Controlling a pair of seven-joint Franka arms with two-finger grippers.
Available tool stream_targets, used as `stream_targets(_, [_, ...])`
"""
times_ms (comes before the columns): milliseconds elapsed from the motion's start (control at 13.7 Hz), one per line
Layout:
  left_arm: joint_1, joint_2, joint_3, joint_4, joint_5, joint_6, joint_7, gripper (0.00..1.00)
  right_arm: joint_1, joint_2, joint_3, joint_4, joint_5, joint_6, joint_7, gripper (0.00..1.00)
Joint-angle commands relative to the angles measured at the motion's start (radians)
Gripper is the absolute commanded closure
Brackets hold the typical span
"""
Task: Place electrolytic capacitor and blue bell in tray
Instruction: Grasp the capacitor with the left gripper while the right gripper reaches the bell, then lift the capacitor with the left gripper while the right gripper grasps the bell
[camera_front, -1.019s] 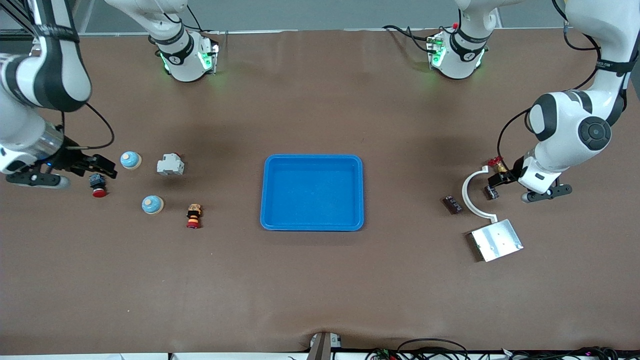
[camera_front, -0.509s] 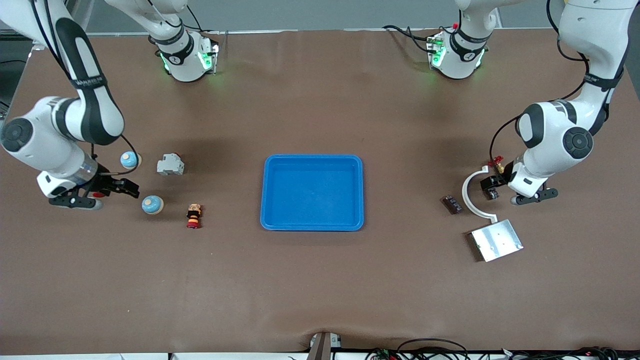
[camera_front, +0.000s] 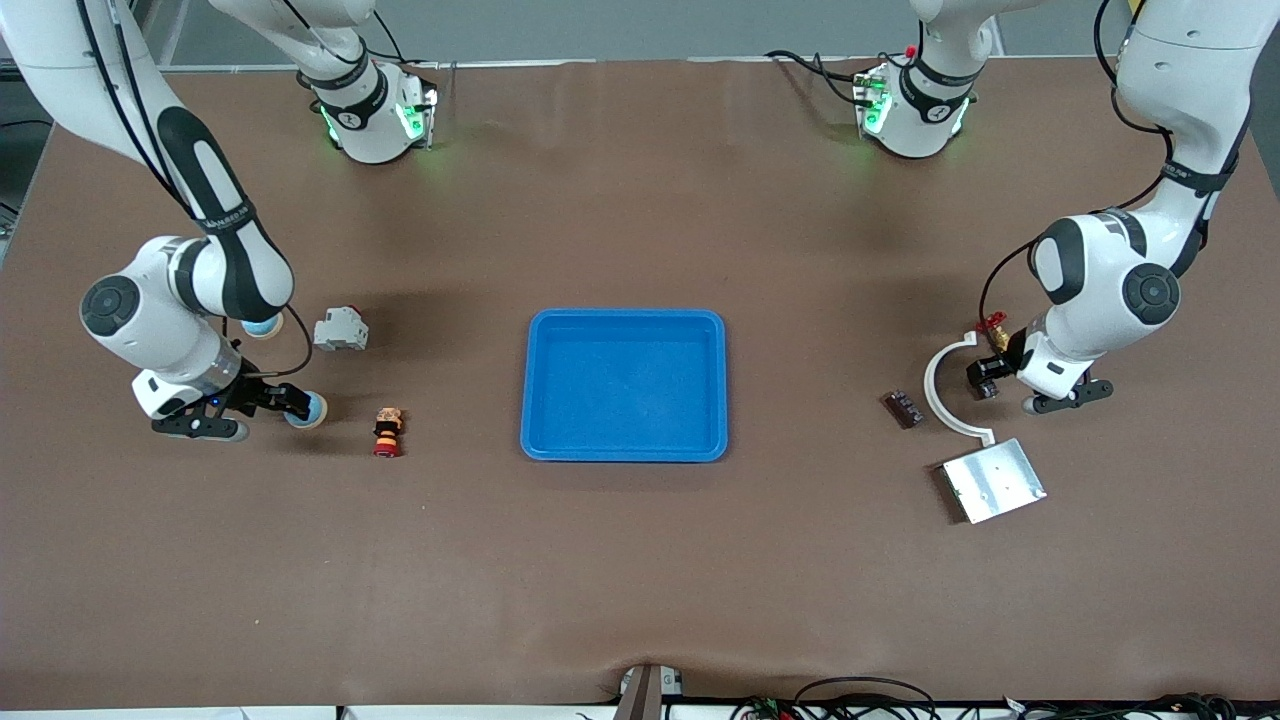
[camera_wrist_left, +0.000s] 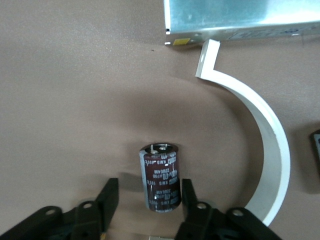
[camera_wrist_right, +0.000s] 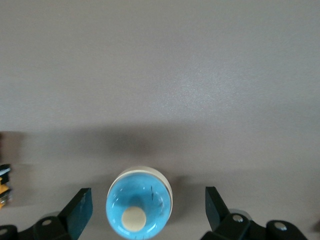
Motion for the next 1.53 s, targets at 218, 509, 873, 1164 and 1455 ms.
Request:
stream_targets(218, [0.005,0.023,-0.005,0.015,0.027,0.021,-0.018,1.00,0.002,0.083,0.003,0.012,0.003,0.051,0.010,0.00])
stream_targets(509, [0.002,-0.046,-0.014,0.023,0.027,-0.022,-0.018,1.00,0.003,0.094,0.003,0.012,0.012,0.049,0.012,0.00])
stream_targets(873, [-0.007,-0.104,-0.063,0.119,0.026,-0.193,-0.026,1.00,0.005,0.080,0.013,0.023,0.017,-0.007,0.013,0.68])
stream_targets(1164, [-0.007,-0.110,-0.144,0.207,0.027,-0.308,-0.159,1.00,0.051,-0.027,0.036,0.058,0.017,-0.229,0.171,1.00])
stream_targets(1455, [-0.024,-0.098,-0.213,0.248,0.027,-0.322,-0.296,1.00,0.181,-0.133,0.040,0.057,0.019,-0.351,0.417,1.00])
